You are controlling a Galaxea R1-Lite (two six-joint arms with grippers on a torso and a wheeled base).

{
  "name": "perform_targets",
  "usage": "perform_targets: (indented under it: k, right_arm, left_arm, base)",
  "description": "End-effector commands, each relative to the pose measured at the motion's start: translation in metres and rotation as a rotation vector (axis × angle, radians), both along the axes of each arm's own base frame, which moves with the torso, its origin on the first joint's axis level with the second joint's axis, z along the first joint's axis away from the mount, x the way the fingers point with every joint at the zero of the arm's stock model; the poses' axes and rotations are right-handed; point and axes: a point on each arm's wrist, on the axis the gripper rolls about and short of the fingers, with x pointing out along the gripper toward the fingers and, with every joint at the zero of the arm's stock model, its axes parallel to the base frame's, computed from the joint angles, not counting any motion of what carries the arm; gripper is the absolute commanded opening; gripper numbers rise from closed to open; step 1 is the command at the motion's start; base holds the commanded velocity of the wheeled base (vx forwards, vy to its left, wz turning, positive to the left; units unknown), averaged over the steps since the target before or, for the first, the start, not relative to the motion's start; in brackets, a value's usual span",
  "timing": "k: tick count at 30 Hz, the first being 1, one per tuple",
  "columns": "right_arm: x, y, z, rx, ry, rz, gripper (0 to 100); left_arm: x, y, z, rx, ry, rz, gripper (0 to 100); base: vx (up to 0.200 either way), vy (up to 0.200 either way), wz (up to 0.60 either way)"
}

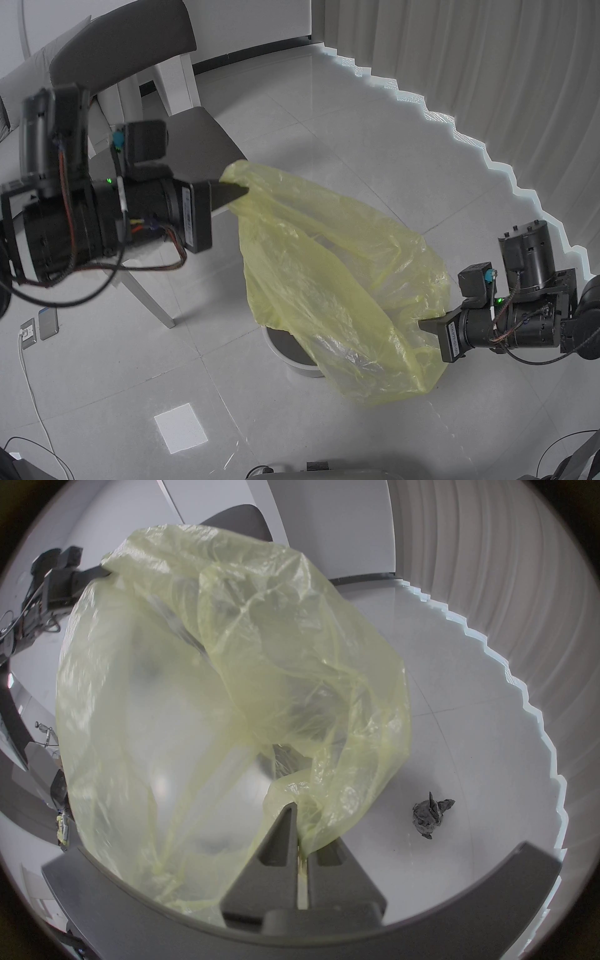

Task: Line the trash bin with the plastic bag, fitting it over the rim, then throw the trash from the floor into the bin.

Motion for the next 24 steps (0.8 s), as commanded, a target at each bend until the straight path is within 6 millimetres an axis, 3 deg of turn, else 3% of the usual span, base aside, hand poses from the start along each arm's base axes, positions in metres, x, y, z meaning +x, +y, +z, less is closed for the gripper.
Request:
perform_targets:
  k: [1,7,10,17,18,24]
  right_arm:
    - [0.030,0.005,-0.024,-0.040,0.071,-0.036,0]
    - [0.047,0.014,-0.040,-0.060,0.108,-0.037,0]
    - [0.063,0.019,-0.054,-0.065,0.135,-0.040,0]
    - [0.089,0.028,-0.075,-0.037,0.117,-0.034,0]
    - [0.096,0.030,-0.080,-0.035,0.115,-0.037,0]
    - [0.118,0.037,-0.090,-0.015,0.118,-0.029,0]
  left_arm:
    - [0.019,-0.005,-0.054,0.011,0.157,0.040,0]
    - [0.034,-0.015,-0.073,-0.032,0.217,0.059,0]
    - [0.050,-0.024,-0.088,-0.054,0.208,0.072,0]
    - [0.071,-0.028,-0.110,-0.051,0.229,0.100,0]
    - [0.077,-0.029,-0.121,-0.033,0.256,0.110,0]
    - [0.100,-0.016,-0.141,-0.043,0.255,0.174,0]
  base:
    - [0.000,0.000,0.00]
    - [0.000,0.000,0.00]
    - [0.000,0.000,0.00]
    - [0.000,0.000,0.00]
    - [0.000,0.000,0.00]
    - [0.000,0.000,0.00]
